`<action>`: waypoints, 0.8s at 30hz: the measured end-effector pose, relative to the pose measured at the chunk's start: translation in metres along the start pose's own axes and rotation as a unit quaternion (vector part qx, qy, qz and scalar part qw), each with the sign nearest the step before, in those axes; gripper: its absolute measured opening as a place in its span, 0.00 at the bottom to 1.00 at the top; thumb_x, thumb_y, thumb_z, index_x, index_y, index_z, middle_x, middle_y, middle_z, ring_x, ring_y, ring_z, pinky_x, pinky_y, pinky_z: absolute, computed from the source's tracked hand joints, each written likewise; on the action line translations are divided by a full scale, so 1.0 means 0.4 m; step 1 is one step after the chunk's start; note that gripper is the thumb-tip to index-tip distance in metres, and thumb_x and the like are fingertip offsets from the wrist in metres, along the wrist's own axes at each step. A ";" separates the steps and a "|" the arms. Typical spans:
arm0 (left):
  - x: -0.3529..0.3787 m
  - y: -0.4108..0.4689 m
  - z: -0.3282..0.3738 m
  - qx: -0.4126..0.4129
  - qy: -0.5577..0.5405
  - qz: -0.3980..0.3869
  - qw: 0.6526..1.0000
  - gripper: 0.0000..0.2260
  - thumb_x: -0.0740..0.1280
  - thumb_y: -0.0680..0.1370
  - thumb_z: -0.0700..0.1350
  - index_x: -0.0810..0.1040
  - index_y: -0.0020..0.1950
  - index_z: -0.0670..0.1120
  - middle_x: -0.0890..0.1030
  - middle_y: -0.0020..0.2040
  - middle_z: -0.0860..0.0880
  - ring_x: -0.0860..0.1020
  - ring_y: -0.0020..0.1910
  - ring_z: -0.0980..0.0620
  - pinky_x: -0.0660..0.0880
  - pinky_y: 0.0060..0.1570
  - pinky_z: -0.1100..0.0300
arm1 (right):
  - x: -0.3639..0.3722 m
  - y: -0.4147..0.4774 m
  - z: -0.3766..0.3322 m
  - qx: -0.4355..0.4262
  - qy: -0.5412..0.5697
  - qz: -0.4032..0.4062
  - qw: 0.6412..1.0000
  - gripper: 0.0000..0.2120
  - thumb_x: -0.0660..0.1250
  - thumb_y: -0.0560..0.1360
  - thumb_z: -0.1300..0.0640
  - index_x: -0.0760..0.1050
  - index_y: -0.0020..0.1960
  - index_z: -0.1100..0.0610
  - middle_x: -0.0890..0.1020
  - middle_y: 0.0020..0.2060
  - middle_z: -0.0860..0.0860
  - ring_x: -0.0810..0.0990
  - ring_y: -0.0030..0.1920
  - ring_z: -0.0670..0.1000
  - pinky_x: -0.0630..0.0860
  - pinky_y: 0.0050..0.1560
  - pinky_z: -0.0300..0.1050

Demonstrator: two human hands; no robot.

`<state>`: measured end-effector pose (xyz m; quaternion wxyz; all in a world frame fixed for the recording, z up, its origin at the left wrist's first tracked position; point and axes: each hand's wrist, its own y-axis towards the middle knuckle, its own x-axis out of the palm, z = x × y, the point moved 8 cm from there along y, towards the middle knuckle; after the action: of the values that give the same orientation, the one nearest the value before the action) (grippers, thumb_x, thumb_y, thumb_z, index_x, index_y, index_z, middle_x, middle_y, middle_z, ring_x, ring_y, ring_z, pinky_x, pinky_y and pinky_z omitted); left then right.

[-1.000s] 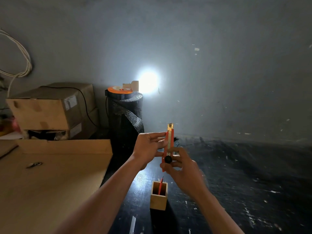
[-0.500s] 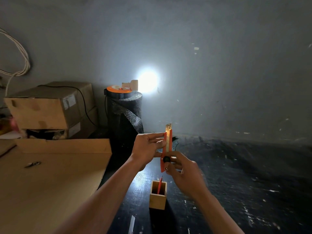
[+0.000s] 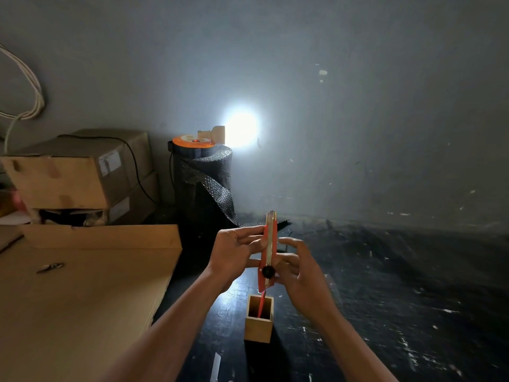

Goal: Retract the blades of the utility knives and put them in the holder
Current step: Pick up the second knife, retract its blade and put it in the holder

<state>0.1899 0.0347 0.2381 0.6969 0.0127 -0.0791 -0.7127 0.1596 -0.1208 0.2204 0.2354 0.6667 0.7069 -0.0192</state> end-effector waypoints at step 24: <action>-0.096 0.014 -0.536 -0.175 0.261 0.020 0.949 0.33 0.79 0.72 0.45 0.73 0.76 0.45 0.77 0.72 0.44 0.77 0.68 0.47 0.77 0.66 0.49 | 0.075 0.160 0.363 0.099 -0.116 0.020 0.988 0.05 0.71 0.75 0.58 0.78 0.49 0.52 0.84 0.39 0.48 0.86 0.40 0.49 0.83 0.41 0.49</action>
<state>0.2241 0.0524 0.0236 0.6989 0.0747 0.2309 -0.6728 0.2650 -0.1352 0.0989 0.2488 0.6937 0.6564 -0.1614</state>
